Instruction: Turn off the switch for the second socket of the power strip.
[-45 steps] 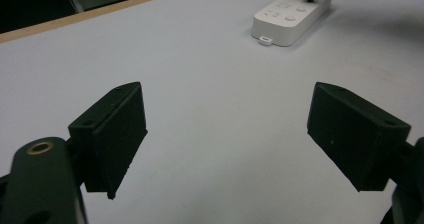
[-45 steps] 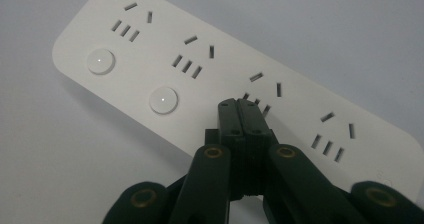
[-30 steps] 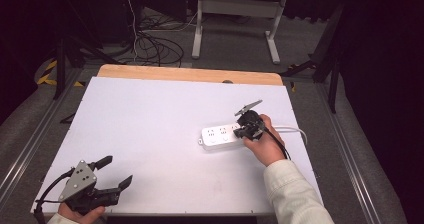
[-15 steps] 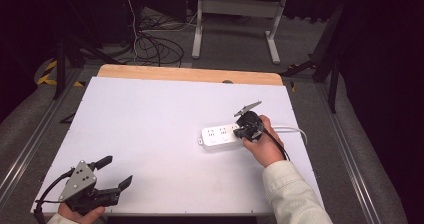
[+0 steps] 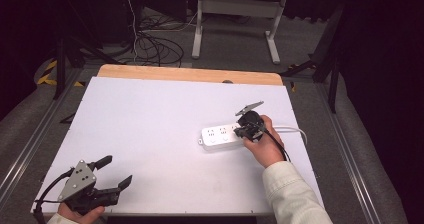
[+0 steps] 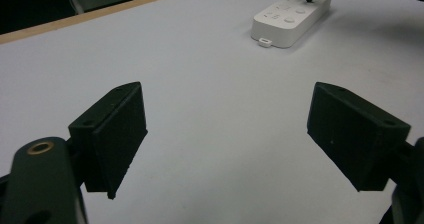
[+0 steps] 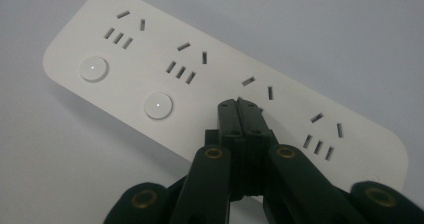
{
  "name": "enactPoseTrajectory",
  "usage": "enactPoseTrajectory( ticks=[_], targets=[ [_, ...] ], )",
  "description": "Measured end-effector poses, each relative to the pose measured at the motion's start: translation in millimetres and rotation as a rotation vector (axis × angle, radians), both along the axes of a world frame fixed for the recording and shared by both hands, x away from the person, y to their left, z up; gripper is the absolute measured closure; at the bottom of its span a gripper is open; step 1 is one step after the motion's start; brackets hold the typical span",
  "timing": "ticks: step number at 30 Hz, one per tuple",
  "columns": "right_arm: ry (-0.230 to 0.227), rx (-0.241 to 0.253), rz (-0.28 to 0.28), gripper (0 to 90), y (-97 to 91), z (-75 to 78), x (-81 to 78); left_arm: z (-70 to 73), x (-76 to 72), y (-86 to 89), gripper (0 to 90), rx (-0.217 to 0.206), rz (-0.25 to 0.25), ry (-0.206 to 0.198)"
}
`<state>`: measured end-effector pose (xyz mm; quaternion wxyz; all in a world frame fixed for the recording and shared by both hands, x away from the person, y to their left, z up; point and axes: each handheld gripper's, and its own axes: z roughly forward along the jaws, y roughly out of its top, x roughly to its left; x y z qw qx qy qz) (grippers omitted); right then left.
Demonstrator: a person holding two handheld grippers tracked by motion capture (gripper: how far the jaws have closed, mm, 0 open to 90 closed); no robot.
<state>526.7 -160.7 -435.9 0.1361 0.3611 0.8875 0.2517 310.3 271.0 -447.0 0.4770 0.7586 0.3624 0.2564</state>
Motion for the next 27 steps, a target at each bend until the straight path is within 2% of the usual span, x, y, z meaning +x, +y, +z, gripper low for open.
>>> enactPoseTrajectory(
  ticks=[15,20,26,27],
  targets=[
    [-0.078,0.102,0.017,90.0,-9.8,24.4,-16.4,-0.2,0.2,-0.6,16.4,-0.008,0.000,0.004],
    [-0.090,0.101,0.028,90.0,-10.8,30.7,-20.0,0.0,0.1,-0.9,16.4,-0.007,0.001,0.002],
    [-0.097,0.122,0.035,90.0,-12.2,35.5,-23.3,0.0,0.0,-0.9,16.4,-0.008,0.006,0.002],
    [-0.097,0.126,0.040,86.5,-12.6,36.5,-23.8,0.0,-0.1,-0.8,16.3,-0.007,0.006,0.001]
  ],
)
